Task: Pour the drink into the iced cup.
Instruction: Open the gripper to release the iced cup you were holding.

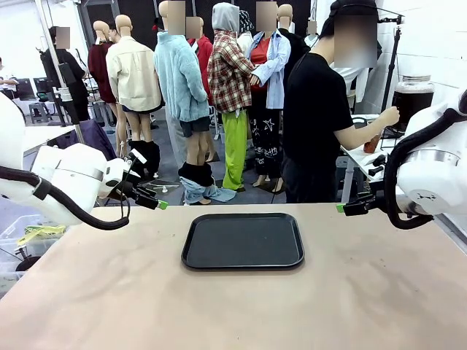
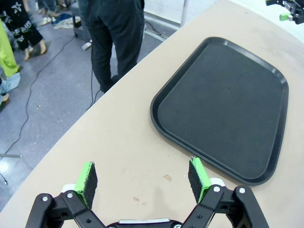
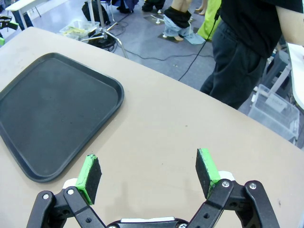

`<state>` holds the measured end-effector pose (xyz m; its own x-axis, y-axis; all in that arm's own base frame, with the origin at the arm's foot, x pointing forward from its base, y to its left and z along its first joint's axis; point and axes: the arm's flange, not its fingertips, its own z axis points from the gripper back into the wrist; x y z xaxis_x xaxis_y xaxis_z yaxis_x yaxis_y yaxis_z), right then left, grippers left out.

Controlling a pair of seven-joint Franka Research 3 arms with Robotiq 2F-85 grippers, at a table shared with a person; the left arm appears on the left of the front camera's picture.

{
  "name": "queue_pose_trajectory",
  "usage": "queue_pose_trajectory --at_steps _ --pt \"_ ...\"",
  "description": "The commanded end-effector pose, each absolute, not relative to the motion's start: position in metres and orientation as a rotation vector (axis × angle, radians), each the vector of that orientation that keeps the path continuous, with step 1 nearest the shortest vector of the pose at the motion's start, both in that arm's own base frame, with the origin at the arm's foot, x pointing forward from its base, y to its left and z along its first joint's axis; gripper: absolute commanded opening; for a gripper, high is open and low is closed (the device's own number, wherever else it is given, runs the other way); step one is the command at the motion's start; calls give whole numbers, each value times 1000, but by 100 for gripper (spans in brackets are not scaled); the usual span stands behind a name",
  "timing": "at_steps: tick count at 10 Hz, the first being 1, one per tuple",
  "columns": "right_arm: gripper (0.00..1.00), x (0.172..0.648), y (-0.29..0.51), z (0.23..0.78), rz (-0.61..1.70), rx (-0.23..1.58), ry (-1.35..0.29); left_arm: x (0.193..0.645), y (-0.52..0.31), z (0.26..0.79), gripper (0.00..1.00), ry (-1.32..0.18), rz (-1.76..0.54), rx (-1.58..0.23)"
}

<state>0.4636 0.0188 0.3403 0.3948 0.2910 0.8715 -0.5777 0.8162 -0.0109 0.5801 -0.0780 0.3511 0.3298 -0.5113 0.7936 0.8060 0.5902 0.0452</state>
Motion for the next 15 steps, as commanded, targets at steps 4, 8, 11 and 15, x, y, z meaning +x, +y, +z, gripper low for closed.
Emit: queue_pose_trajectory --at_steps 4,8,11,15 --pt "100 462 18 341 570 316 -1030 583 -75 351 100 -878 -911 -398" --pt "100 462 18 341 570 316 -1030 583 -75 351 100 -878 -911 -398" --pt "100 462 18 341 570 316 -1030 583 -75 351 100 -878 -911 -398" --pt "100 462 18 341 570 316 -1030 583 -75 351 100 -878 -911 -398"
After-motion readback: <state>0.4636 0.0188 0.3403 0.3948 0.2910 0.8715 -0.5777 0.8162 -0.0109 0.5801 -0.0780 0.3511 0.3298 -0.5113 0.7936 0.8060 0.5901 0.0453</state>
